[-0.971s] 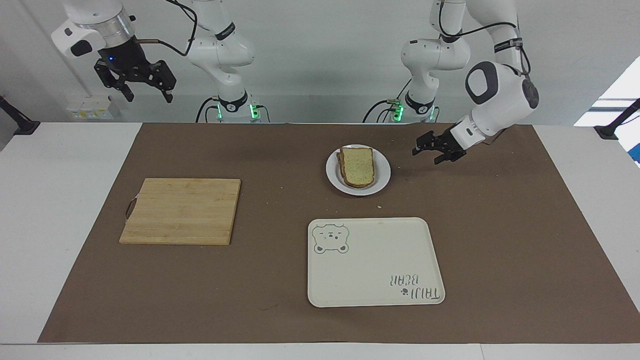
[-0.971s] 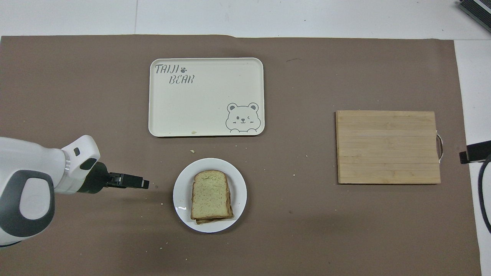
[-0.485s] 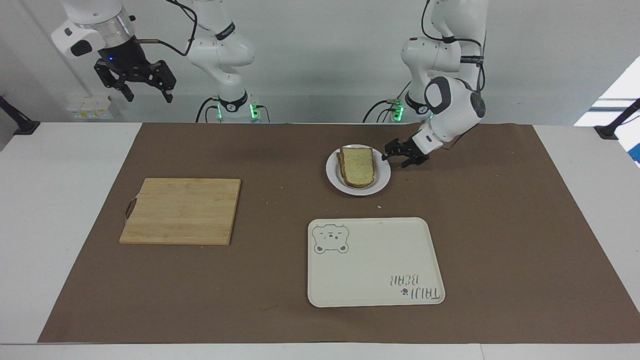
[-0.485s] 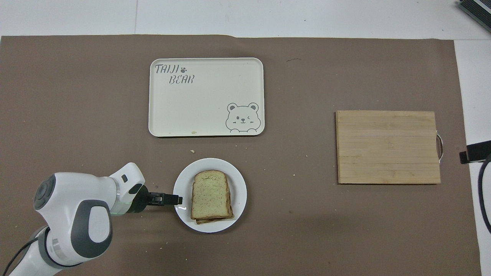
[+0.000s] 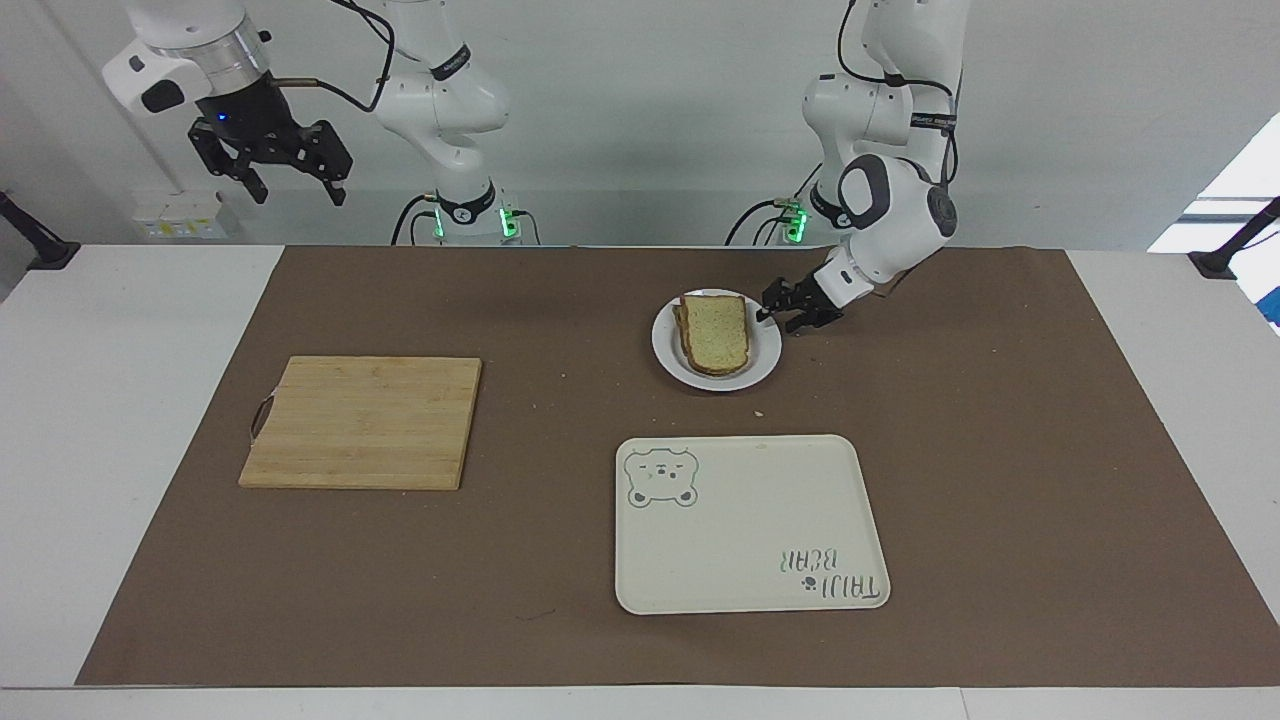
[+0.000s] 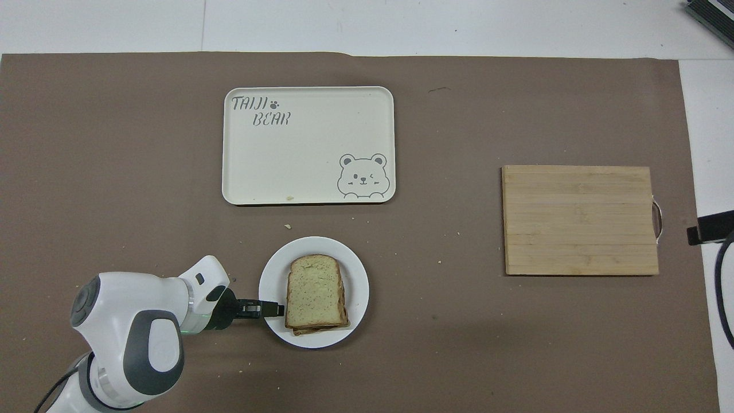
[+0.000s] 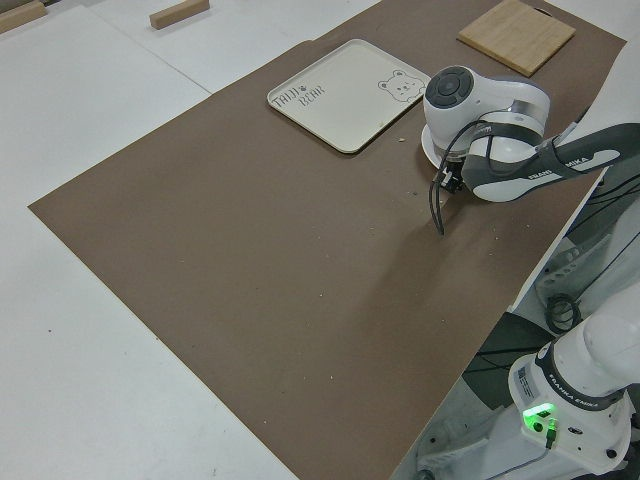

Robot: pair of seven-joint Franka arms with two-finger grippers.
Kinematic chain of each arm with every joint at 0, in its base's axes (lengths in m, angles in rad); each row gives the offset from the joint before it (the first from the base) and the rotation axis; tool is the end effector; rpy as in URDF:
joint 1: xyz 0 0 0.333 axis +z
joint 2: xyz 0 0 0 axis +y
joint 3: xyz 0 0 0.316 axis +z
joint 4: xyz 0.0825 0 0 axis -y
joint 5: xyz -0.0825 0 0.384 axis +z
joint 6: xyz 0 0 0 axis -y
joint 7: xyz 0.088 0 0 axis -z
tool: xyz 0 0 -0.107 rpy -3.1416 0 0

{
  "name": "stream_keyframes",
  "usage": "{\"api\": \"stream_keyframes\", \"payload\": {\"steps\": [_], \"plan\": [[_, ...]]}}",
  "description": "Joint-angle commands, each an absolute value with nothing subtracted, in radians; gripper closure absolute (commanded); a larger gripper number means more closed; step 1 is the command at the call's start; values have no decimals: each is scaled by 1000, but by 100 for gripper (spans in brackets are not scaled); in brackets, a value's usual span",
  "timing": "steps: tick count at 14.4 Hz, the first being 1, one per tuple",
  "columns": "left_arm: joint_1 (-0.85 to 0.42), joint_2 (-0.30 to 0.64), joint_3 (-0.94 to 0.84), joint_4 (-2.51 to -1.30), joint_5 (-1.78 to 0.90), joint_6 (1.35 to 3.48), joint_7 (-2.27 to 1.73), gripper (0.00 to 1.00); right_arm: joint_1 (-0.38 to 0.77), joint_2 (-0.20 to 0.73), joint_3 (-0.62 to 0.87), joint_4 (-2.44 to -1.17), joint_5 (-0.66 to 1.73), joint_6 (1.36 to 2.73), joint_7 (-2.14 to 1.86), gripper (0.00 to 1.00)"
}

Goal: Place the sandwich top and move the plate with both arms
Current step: 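Reach the left gripper to the plate rim nearest it and grip it, then slide the plate with the left gripper onto the white bear tray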

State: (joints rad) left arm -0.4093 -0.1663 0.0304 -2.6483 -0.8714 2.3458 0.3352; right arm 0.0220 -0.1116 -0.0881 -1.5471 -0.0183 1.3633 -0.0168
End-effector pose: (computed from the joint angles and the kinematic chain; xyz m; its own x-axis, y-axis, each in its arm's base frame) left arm 0.3732 -0.1613 0.2907 0.9897 -0.0788 -0.1198 -0.0014 -0.8406 0.5417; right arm 0.4949 -0.0381 0.6765 0.9960 -0.0516 -0.0727 -0.0512 -0.9987 0.0071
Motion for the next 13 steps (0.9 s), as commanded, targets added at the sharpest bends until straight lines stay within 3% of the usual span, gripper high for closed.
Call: {"api": "stream_keyframes", "payload": {"steps": [1,4,6,13], "plan": [[-462,-178,46,-2695,-934,2405,379,48,17,-124,-86,-1560,-17,1356,-37,0],[-469,-176,46,-2703,-943,2414,382,71,17,-121,-87,-1559,-15,1365,-32,0],[-462,-172,49,-2698,-975,2411,380,100,24,-118,-84,-1560,-3,1423,-29,0],[-192,-92,52,-2531,-980,2125,448,100,51,-117,-87,-1563,2,1450,-32,0]]}}
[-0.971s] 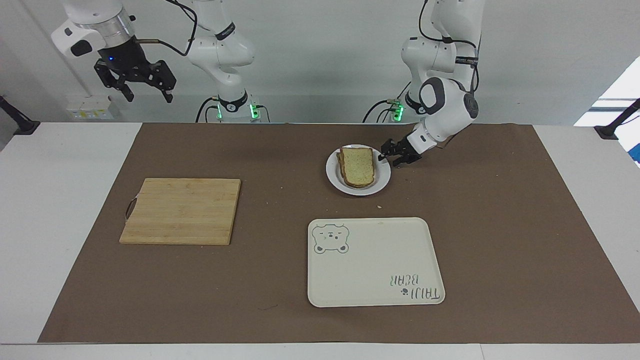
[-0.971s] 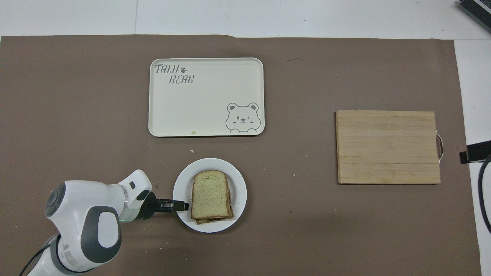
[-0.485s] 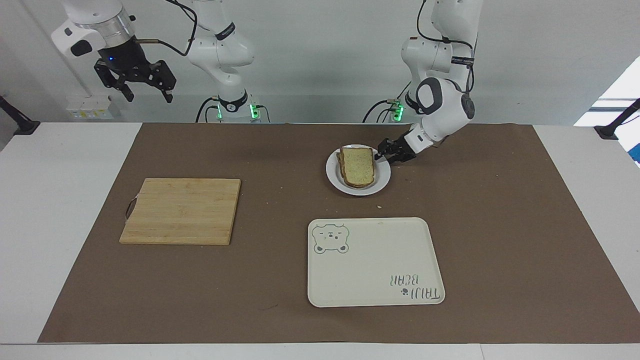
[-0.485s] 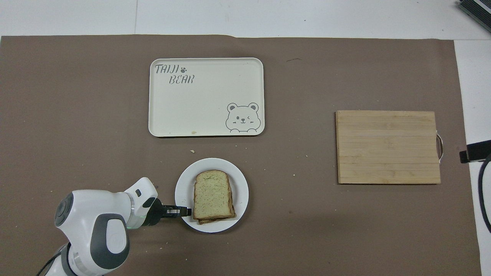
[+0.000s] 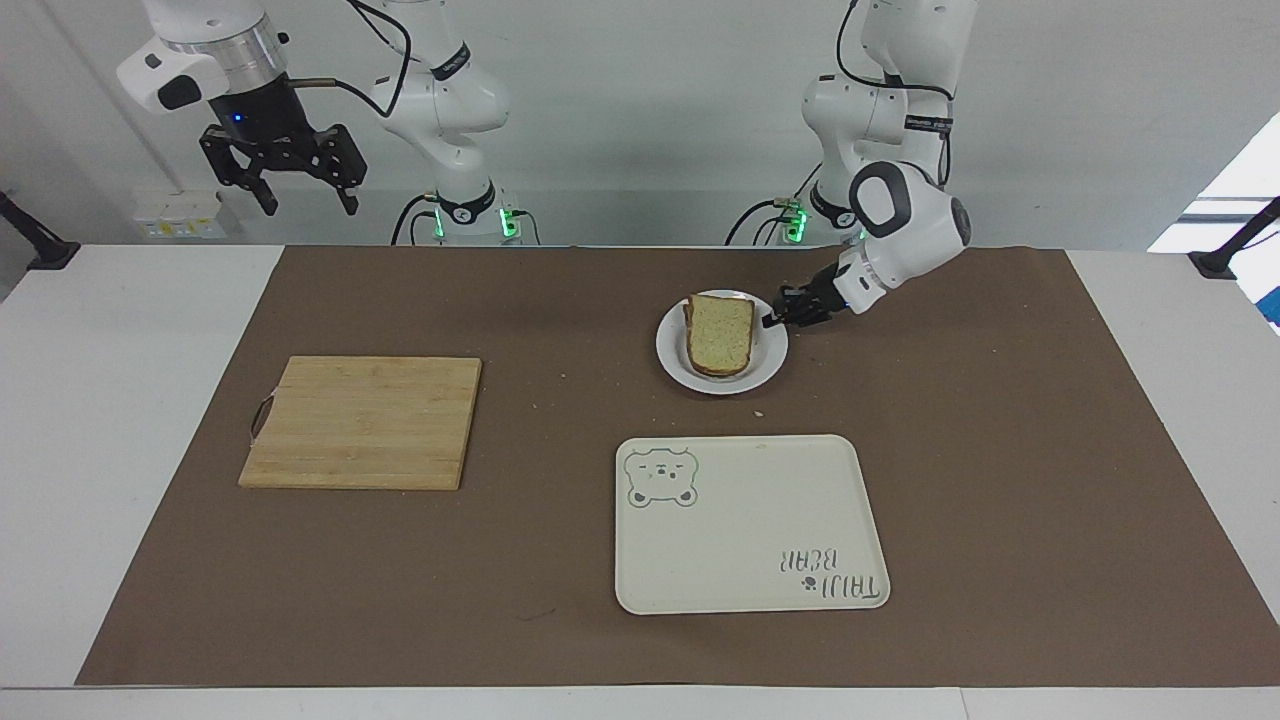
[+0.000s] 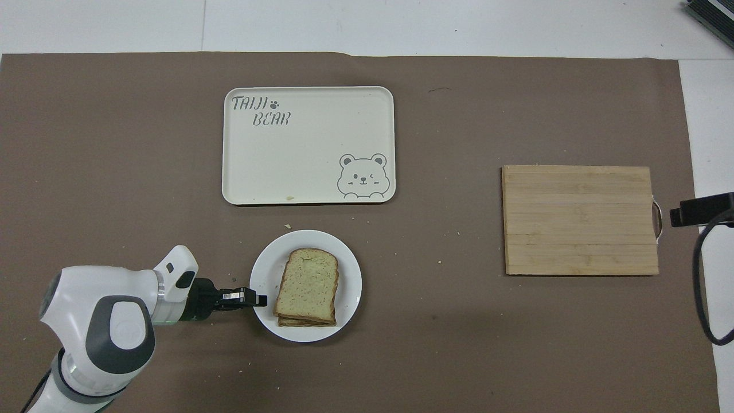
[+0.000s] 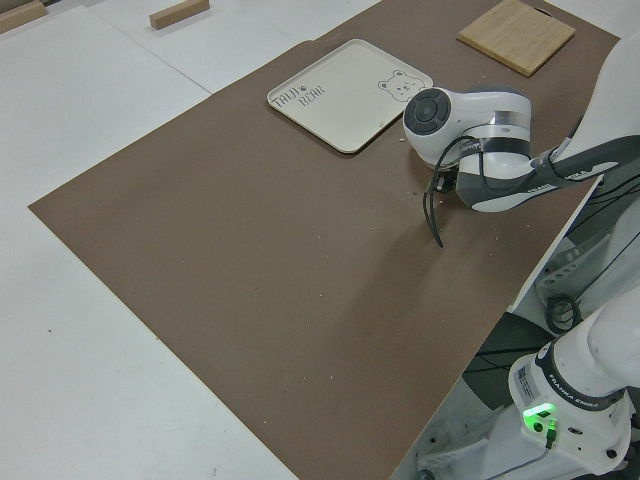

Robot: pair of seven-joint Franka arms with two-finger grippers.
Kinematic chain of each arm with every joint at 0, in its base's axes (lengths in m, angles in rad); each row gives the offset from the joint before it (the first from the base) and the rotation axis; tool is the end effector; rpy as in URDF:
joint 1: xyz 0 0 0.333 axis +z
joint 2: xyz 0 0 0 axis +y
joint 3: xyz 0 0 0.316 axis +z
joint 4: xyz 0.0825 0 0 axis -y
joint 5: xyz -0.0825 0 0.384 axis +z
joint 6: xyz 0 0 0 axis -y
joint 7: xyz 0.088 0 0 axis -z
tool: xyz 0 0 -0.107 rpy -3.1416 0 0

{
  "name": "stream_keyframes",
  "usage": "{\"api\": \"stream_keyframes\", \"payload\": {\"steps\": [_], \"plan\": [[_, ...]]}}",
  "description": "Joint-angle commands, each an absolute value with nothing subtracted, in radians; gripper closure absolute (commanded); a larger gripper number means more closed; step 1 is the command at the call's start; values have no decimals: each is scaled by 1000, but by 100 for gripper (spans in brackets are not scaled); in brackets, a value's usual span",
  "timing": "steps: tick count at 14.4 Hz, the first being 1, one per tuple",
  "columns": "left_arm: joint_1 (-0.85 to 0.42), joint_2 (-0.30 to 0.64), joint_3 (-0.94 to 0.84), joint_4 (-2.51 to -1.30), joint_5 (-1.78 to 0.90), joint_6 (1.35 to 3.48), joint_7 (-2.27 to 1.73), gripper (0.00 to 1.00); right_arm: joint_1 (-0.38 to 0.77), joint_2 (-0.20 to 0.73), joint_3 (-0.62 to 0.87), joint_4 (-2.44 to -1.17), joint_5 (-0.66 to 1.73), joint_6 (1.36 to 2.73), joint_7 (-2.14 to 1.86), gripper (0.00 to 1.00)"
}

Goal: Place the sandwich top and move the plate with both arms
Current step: 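Slide the plate with the left gripper onto the white bear tray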

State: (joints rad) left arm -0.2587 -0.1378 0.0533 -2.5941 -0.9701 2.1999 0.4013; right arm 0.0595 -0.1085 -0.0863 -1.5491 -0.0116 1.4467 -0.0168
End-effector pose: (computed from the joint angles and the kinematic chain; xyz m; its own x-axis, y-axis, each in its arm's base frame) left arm 0.4002 -0.1131 0.2961 0.9833 0.0242 -0.1804 0.1374 -0.7491 0.6481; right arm 0.5063 -0.0179 0.6810 0.9999 -0.0110 0.0057 -0.0110 -0.9999 0.0023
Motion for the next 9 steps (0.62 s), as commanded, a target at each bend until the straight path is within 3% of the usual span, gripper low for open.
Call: {"api": "stream_keyframes", "payload": {"steps": [1,4,9], "plan": [[-161,-81,51,-2508,-998,2087,468,100,51,-117,-87,-1563,2,1450,-34,0],[-89,-45,51,-2432,-1040,1978,503,100,51,-117,-87,-1563,2,1450,-34,0],[-75,20,51,-2324,-1140,1945,503,100,51,-117,-87,-1563,2,1450,-34,0]]}}
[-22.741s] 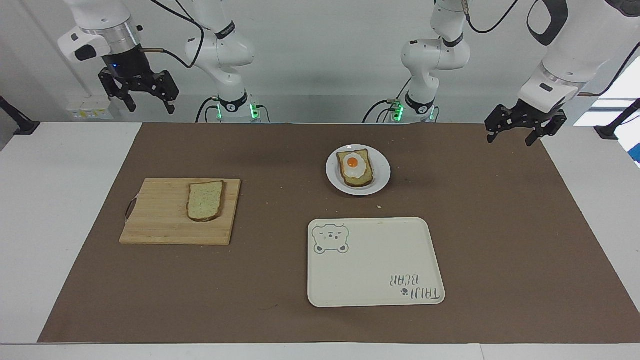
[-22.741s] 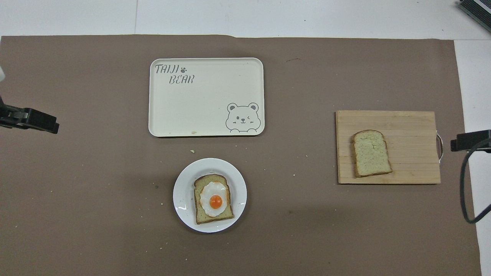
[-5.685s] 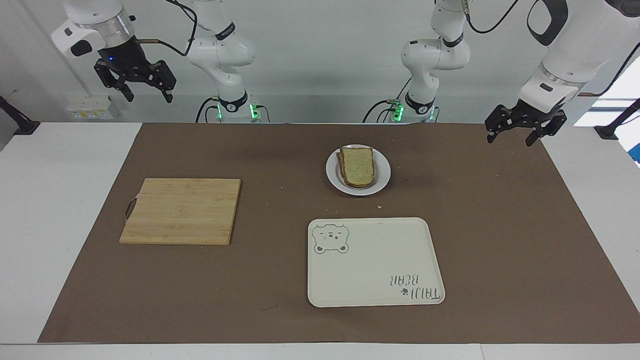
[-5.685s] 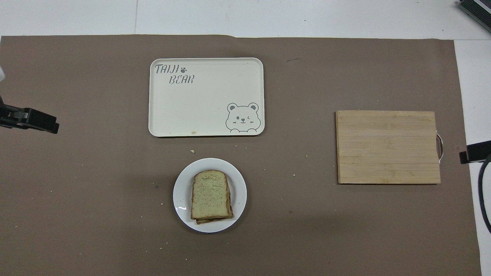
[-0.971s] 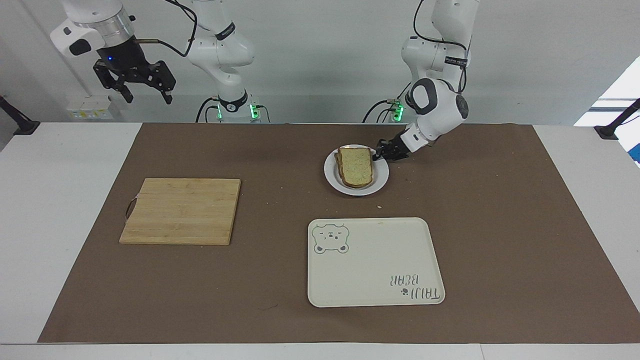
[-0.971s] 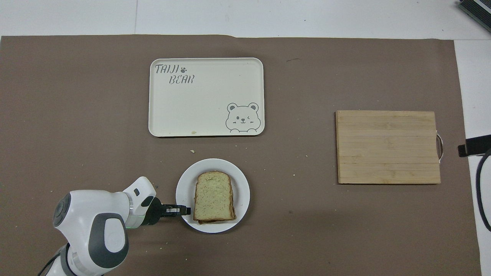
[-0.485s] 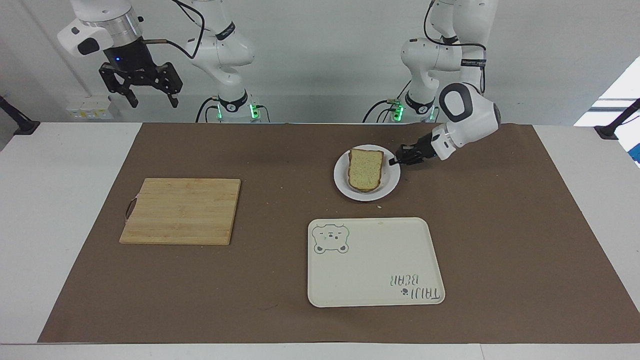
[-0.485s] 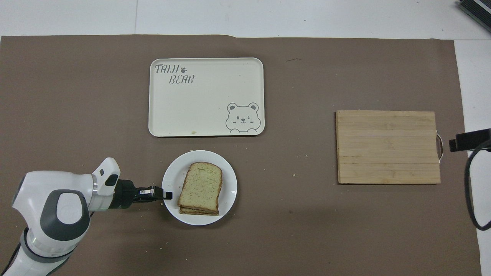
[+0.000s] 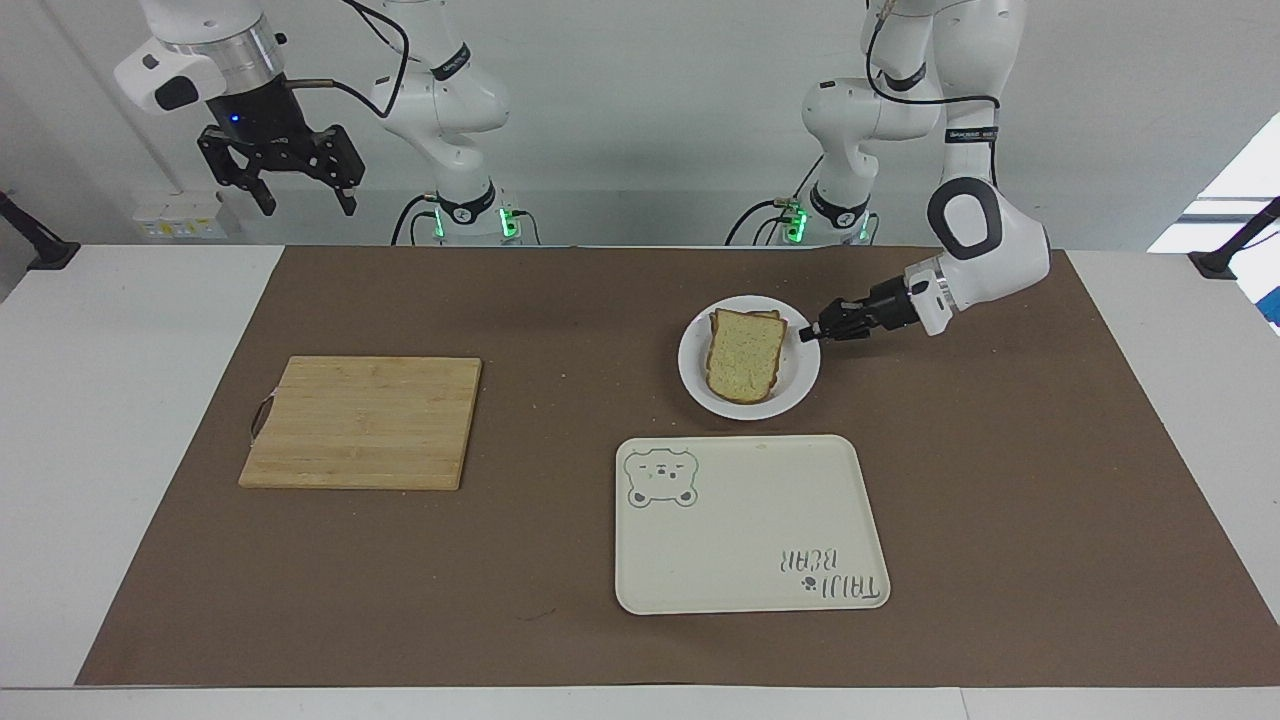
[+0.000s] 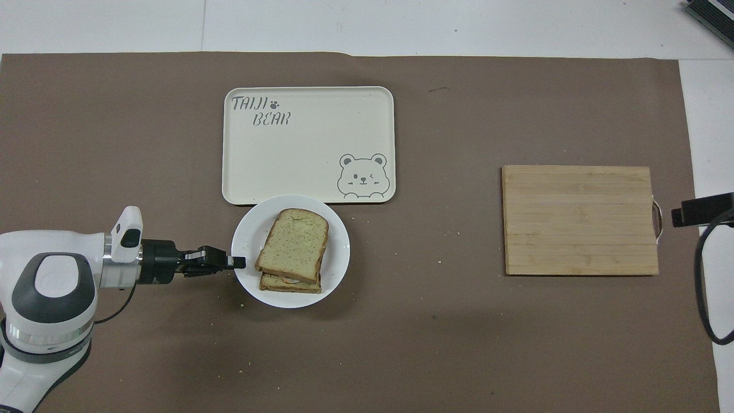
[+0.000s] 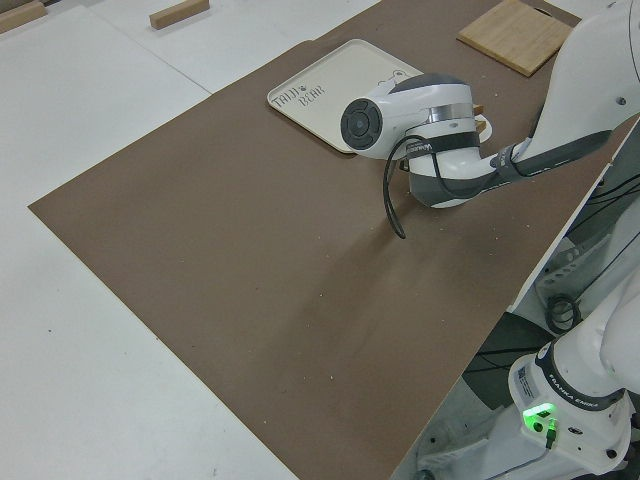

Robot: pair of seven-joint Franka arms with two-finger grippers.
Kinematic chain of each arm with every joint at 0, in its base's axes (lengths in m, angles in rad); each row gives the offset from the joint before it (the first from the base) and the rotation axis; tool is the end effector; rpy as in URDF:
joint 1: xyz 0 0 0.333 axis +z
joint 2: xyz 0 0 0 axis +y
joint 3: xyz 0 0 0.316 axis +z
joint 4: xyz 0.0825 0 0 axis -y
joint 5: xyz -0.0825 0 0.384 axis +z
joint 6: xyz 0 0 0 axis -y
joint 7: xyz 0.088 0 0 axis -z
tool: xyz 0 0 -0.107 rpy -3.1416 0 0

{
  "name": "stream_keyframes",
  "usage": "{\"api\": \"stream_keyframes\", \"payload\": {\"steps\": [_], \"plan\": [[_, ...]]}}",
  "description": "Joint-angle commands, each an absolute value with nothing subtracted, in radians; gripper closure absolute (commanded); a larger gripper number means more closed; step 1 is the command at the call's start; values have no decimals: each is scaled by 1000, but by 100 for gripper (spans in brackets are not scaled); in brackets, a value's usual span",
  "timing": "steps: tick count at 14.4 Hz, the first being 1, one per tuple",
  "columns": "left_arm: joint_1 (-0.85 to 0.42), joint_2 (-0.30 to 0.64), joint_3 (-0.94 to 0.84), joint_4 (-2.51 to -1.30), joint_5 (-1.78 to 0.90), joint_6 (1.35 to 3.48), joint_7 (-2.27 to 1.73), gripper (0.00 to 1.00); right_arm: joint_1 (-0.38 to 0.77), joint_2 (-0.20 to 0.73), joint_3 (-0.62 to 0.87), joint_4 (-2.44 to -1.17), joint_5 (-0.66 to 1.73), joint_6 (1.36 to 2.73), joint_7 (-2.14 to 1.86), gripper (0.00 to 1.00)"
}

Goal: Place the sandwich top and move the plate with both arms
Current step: 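Slide the plate with the left gripper onto the white bear tray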

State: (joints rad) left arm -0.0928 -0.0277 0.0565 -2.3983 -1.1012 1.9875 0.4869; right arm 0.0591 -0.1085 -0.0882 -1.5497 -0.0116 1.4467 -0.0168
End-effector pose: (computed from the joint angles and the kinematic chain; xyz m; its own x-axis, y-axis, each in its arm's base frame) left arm 0.4642 -0.0724 0.3249 0.9817 0.0714 -0.1763 0.1849 -0.5747 0.7972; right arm 0.5063 -0.0192 0.6808 0.9999 -0.0133 0.0050 -0.0133 -0.9999 0.0021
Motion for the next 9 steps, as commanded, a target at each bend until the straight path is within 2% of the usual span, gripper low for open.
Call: {"api": "stream_keyframes", "payload": {"steps": [1,5,9], "plan": [[-75,46,52,-2280,-1159,1947,503,100,51,-117,-87,-1563,2,1450,-34,0],[-80,145,51,-2119,-1247,1980,497,100,51,-117,-87,-1563,2,1450,-34,0],[-68,308,40,-1981,-1259,2037,500,100,51,-117,-87,-1563,0,1450,-34,0]]}}
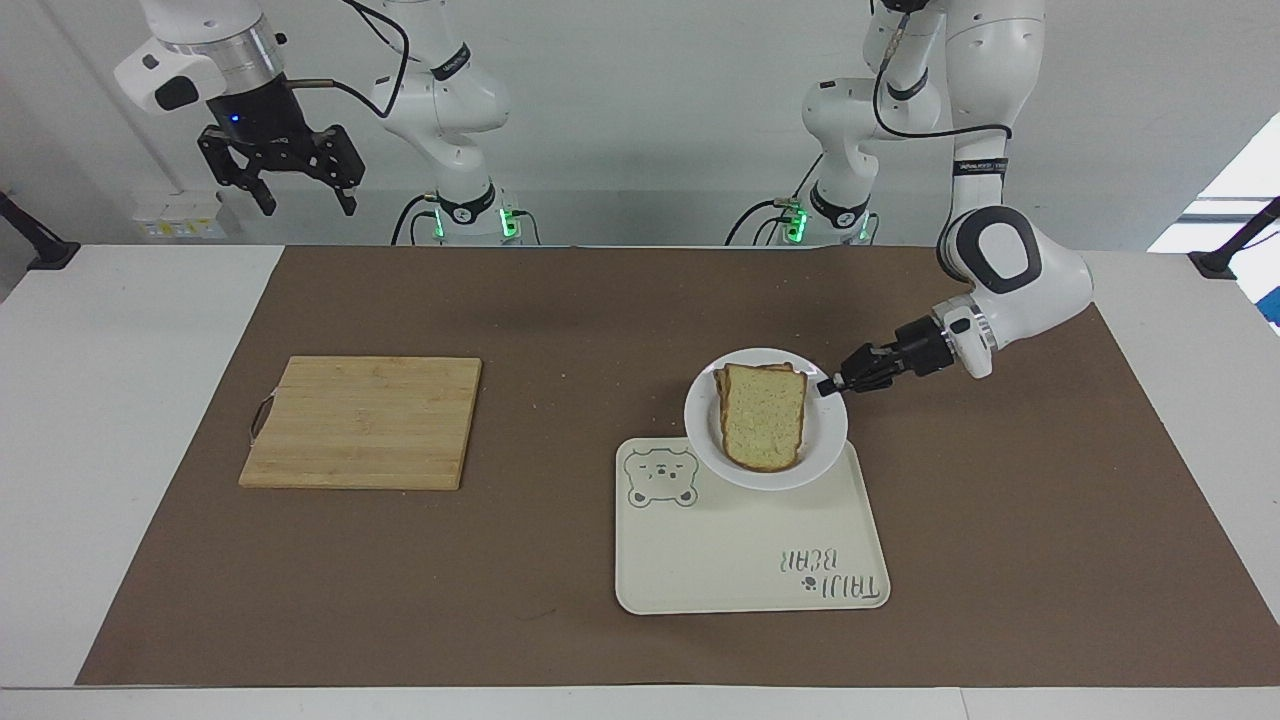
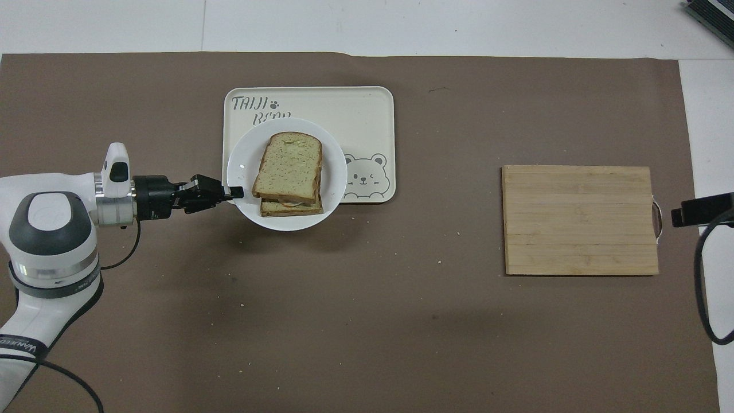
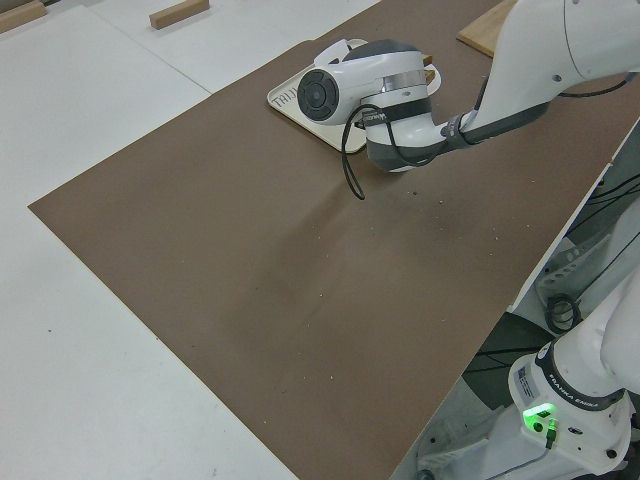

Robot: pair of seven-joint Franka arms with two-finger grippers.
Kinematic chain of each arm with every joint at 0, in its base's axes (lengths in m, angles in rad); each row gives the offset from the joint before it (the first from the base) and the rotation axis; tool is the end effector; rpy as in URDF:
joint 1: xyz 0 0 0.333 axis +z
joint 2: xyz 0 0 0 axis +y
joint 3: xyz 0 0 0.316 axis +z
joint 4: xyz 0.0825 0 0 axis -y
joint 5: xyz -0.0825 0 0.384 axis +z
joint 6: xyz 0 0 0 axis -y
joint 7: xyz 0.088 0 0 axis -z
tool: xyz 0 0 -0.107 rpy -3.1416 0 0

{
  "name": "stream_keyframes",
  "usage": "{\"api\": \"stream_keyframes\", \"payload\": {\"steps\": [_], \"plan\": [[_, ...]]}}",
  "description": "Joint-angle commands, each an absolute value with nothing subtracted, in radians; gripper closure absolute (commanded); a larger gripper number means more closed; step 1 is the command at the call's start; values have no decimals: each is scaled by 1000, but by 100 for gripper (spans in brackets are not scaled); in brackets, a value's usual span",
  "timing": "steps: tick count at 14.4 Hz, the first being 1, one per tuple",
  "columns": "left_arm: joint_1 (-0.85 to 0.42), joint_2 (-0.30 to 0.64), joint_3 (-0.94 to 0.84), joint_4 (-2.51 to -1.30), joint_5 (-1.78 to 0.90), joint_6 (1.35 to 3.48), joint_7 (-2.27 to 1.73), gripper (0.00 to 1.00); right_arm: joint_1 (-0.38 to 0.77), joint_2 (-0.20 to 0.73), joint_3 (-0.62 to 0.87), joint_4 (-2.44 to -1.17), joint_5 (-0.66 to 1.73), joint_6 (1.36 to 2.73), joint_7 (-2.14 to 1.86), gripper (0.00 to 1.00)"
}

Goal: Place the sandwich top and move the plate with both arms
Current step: 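Slide the plate with the left gripper onto the white bear tray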

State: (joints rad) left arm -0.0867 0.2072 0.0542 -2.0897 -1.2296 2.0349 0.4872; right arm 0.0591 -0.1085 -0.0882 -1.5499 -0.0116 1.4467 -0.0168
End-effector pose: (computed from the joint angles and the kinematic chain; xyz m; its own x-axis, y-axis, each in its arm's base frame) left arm 0.5677 -0.0722 0.3334 0.9784 0.1843 -0.0931 0.1760 -0.5088 0.8427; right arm 0.5063 -0.0192 0.6807 0.9999 -0.0133 0.0048 -0.0133 -0.9999 0.0021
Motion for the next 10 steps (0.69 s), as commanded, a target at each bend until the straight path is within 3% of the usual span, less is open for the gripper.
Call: {"api": "stream_keyframes", "payload": {"steps": [1,8,9,10], "plan": [[-67,352,38,-1942,-1259,2045,500,100,51,-117,-87,-1563,0,1450,-34,0],[-67,483,-49,-1867,-1264,2243,515,100,51,-117,-87,-1563,0,1450,-34,0],[-64,482,-49,-1867,-1259,2243,515,83,51,-117,-87,-1563,2,1450,-34,0],[-54,480,-48,-1867,-1256,2227,518,1,51,-117,-87,-1563,2,1450,-34,0]]}}
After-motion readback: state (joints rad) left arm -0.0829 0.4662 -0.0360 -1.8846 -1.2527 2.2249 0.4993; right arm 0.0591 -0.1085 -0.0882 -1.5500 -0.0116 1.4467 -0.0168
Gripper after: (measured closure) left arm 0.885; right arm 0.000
